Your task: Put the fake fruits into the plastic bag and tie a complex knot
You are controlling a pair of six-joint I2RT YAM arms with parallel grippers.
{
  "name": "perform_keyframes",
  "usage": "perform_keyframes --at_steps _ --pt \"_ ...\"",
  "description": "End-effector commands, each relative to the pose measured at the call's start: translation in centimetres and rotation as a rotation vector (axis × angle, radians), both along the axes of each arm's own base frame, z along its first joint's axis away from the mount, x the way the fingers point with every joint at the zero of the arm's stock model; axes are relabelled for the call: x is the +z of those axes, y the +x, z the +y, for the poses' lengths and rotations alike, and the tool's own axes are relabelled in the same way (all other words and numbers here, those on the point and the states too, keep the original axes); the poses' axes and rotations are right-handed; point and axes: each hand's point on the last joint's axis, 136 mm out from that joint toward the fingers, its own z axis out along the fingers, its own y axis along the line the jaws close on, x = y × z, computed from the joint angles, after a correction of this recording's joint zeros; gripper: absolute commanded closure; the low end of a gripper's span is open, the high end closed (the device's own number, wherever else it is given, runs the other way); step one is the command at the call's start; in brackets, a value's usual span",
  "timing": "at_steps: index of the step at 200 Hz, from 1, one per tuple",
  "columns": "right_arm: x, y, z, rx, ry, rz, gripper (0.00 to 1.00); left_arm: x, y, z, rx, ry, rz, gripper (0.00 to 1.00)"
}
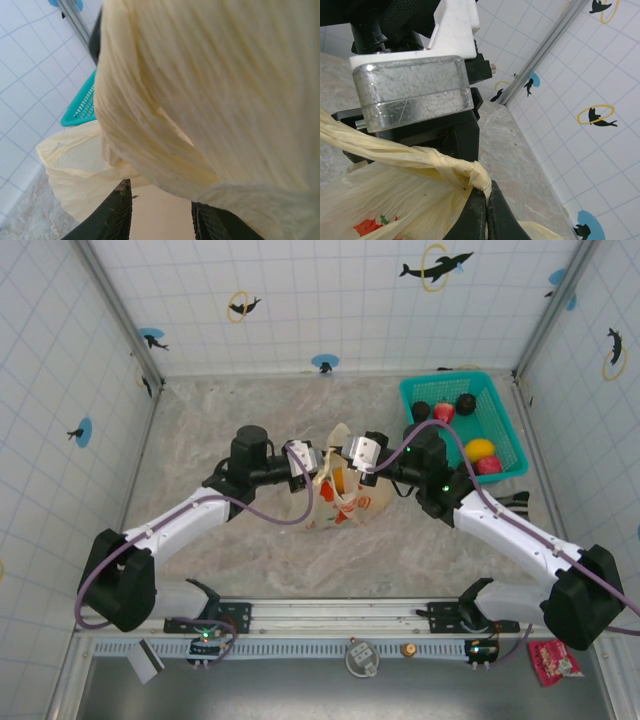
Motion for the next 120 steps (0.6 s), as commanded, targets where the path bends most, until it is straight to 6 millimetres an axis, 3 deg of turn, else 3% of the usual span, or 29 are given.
perform_keyframes --at_steps 1,48,120 --pt "2.0 0.3 -0.6 -0.022 0.055 -0.053 1.00 2.3 -0.7 0.0 -0.028 -0.067 -0.023 0.68" --pt "3.5 1.4 -1.2 -0.148 0.033 -0.214 1.00 4.7 2.3 3.2 0.190 -0.171 -0.014 0.73" --pt "2.9 0.9 -0.6 -0.211 -0.099 -0.533 1.00 5.2 4.7 3.6 0.288 -0.147 -0.024 0.71"
